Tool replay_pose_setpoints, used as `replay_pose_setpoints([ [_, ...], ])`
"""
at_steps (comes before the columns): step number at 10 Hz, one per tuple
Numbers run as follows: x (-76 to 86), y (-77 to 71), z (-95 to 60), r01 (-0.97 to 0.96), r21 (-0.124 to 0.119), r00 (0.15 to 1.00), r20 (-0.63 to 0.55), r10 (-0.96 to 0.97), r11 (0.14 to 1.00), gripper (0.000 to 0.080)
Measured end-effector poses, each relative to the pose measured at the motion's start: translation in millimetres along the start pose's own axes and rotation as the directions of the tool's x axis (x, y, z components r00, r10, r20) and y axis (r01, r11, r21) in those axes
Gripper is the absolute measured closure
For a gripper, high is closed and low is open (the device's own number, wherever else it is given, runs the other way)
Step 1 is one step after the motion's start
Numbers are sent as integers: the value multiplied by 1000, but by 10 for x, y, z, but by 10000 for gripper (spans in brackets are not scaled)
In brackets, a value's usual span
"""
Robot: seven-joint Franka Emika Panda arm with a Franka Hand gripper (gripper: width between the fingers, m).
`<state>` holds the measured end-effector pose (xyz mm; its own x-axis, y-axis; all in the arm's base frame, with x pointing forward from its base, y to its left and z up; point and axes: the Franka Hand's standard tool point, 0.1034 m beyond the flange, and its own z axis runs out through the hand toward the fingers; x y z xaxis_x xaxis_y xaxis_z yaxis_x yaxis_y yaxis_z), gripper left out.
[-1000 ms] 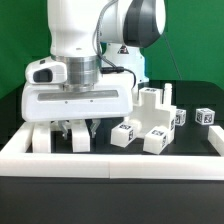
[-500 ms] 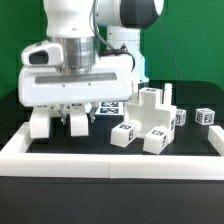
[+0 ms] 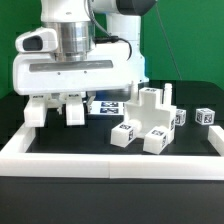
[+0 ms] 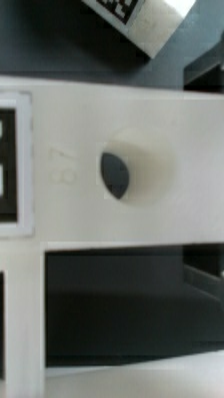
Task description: Assemble chair
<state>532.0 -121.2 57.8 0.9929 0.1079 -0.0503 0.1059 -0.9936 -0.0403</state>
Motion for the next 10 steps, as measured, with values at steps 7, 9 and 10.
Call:
replay_pose_setpoints([
  [7,-4,-25,-218,-447,33,895,6,447,894,510],
  [9,-11,-59,-347,-445,46,895,-4,445,894,511],
  [10,-28,-85,-430,-446,55,894,-12,447,893,510],
])
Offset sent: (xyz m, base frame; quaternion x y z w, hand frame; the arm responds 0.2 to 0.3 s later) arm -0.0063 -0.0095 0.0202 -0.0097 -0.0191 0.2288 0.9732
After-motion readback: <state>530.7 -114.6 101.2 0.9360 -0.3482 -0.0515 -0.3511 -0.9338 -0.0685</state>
